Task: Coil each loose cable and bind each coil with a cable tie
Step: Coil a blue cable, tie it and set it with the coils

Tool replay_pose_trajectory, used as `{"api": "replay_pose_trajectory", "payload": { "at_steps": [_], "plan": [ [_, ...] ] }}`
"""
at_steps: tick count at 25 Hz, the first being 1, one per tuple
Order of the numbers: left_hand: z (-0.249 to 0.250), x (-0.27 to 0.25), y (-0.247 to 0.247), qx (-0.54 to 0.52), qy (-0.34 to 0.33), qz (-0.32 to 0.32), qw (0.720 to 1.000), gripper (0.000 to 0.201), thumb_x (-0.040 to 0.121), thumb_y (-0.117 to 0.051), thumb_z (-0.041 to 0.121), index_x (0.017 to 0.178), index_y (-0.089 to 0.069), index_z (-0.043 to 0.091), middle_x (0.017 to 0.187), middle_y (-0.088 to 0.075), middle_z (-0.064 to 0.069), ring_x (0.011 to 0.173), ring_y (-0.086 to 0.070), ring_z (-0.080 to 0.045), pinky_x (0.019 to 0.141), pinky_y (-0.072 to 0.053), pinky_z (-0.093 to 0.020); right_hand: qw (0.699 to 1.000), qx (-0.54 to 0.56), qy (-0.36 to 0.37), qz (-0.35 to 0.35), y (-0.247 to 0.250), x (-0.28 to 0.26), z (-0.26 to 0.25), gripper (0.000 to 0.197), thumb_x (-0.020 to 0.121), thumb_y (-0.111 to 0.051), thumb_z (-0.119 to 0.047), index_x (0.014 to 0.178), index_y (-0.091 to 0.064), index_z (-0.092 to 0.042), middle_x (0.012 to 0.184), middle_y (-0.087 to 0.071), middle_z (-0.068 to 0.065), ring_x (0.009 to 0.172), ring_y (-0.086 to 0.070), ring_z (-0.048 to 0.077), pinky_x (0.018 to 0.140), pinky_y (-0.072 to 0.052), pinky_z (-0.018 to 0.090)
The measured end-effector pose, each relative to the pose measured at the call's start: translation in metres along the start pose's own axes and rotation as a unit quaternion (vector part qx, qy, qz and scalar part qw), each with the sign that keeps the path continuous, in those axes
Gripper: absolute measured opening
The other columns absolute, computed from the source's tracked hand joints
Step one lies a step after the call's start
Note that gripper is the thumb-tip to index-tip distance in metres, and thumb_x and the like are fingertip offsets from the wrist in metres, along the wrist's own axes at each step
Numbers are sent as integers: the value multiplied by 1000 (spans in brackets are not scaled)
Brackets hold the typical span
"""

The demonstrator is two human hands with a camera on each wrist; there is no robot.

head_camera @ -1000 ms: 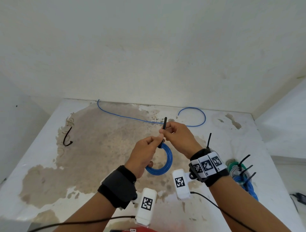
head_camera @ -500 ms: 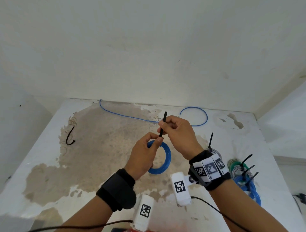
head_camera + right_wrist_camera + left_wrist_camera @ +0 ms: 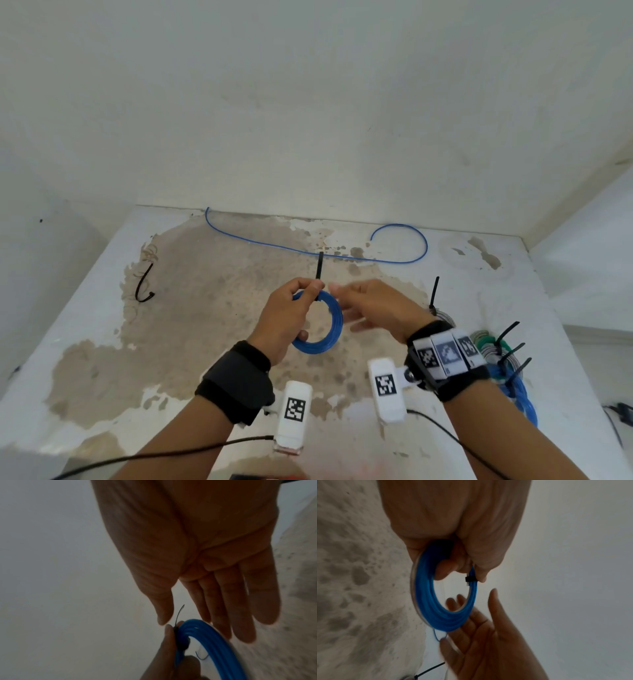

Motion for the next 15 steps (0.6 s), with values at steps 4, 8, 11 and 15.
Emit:
{"api": "replay_pose_trajectory", "payload": {
  "at_steps": [4, 8, 11, 15],
  "plan": [
    [-6, 1, 1, -67, 64, -61, 994, 31, 103, -52, 36, 115, -70, 15, 77, -57, 2, 60, -50, -11, 58, -51, -29, 999, 40, 12, 8, -9, -6, 23, 19, 97, -67, -30, 106, -73, -14, 94, -80, 2, 82, -74, 8, 81, -60, 30],
    [-12, -5, 11, -69, 119, -122, 983, 31, 102, -54, 32, 118, -69, 10, 103, -76, -8, 90, -71, -21, 93, -56, -38, 995, 94, 29, 25, -1, -6, 27, 16, 98, -67, -25, 107, -73, -13, 90, -79, 2, 79, -72, 10, 78, -60, 29],
    [-11, -7, 16, -66, 96, -131, 985, 25, 101, -56, 24, 118, -67, 9, 102, -76, -6, 91, -73, -16, 92, -57, -34, 991, 125, 36, 31, -3, -9, 26, 17, 99, -64, -24, 111, -72, -13, 90, -77, 1, 82, -72, 12, 82, -60, 32],
    [-4, -6, 20, -110, 58, -113, 986, 25, 101, -55, 23, 119, -67, 9, 99, -75, -2, 88, -73, -13, 80, -60, -26, 963, 269, 23, 24, -18, -13, 30, 29, 104, -54, -32, 119, -70, -13, 101, -75, 4, 85, -72, 15, 76, -59, 32]
  ]
}}
Point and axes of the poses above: each hand's wrist, its own x-axis towards the middle knuckle, its own y-axis out of the back of the hand, z = x × y, the point moved 7 cm from there along x, towards the middle knuckle
